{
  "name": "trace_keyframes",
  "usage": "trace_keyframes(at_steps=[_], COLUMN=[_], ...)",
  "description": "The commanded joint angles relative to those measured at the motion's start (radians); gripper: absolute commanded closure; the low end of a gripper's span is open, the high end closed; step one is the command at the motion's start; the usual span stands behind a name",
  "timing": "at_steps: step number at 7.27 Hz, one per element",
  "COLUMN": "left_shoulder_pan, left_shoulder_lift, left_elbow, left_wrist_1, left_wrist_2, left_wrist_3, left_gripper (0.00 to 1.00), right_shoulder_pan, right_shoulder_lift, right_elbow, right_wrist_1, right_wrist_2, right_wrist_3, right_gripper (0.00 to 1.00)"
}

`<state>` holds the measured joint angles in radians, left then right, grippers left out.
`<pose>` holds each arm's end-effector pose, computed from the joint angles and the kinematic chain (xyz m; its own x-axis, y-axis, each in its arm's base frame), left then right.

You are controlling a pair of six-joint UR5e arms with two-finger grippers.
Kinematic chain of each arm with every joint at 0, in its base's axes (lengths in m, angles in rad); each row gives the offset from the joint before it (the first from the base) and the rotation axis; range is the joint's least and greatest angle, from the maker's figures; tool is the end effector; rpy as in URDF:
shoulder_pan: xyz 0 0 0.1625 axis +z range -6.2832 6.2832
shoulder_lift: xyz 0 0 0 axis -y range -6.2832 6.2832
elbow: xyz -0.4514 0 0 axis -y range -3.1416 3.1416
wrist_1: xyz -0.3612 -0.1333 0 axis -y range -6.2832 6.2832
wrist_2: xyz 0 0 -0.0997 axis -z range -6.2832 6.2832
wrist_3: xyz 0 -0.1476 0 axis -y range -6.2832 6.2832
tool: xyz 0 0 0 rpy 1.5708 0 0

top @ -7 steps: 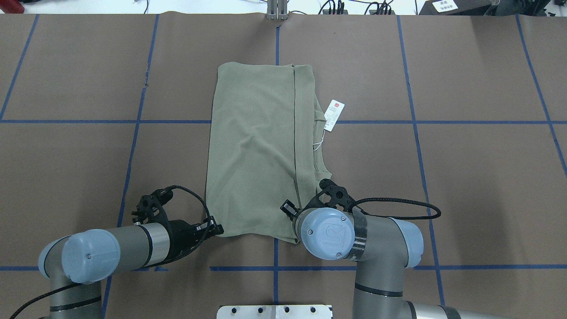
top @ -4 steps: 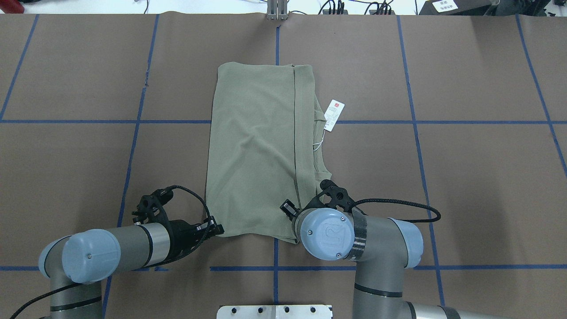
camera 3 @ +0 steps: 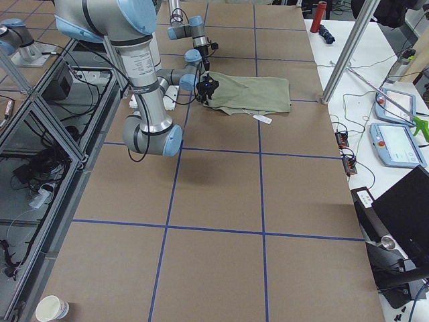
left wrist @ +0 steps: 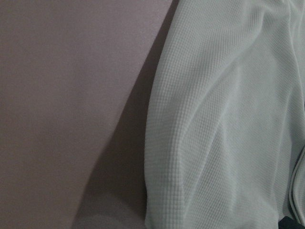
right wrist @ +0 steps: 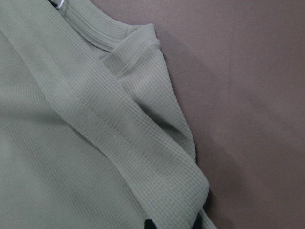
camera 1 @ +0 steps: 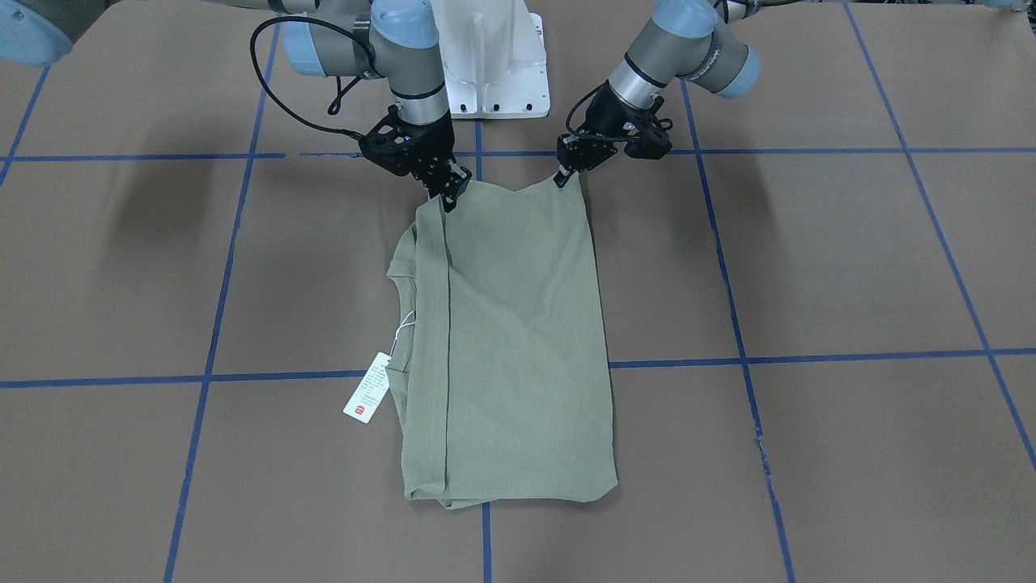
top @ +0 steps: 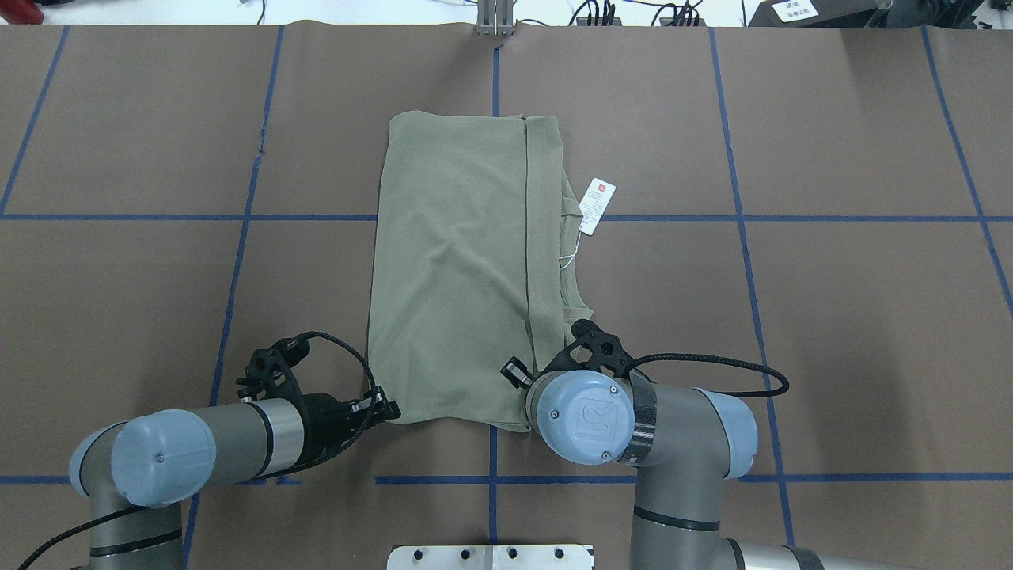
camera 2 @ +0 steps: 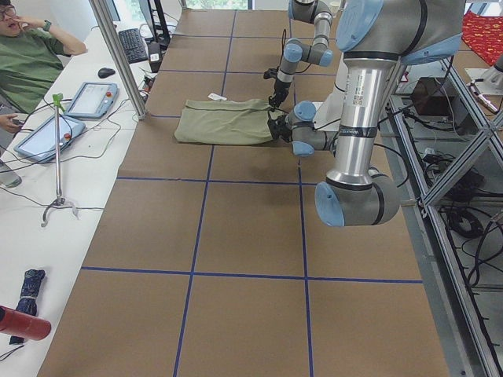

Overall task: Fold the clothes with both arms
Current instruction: 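Grasp the near corners with both grippers and lift them away from the robot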

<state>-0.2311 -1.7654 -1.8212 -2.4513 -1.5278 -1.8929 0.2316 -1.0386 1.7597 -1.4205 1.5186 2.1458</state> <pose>0.5332 -0.2689 0.3890 0.1389 -0.3576 -0.9235 0.3304 0.8958 -0.2972 -0.6269 -0.2927 0.3316 0.3800 0.6476 0.6604 -0.5657 0.7276 -0.3880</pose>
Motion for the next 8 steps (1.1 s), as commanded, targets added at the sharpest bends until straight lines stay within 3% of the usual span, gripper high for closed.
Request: trace_keyframes(at_steps=[1, 3, 4, 7, 8], left_shoulder_pan=[0.0, 0.0, -0.002, 0.013, 0.006], left_shoulder_lift=[0.0, 0.0, 0.017, 0.034, 0.017], left_elbow=[-0.001, -0.021, -0.118, -0.552, -0.57], left_wrist_1=[-0.002, 0.005, 0.02, 0.435, 0.471], left_wrist_2=[0.0, -0.009, -0.05, -0.165, -0.213], left_wrist_3=[0.002, 0.003, 0.003, 0.002, 0.003], left_gripper=[1.0, 1.0, 1.0, 1.0, 1.0], right_shoulder_pan=[0.0, 0.003, 0.014, -0.02, -0.018], right_shoulder_lift=[0.0, -0.001, -0.021, -0.018, -0.003], right_elbow=[0.001, 0.027, 0.111, 0.54, 0.538], right_wrist_1=[0.0, -0.006, -0.02, -0.453, -0.466], right_wrist_2=[0.0, 0.002, 0.006, 0.044, 0.061], right_wrist_3=[0.0, 0.0, -0.001, -0.001, -0.009], right_gripper=[1.0, 1.0, 1.0, 1.0, 1.0])
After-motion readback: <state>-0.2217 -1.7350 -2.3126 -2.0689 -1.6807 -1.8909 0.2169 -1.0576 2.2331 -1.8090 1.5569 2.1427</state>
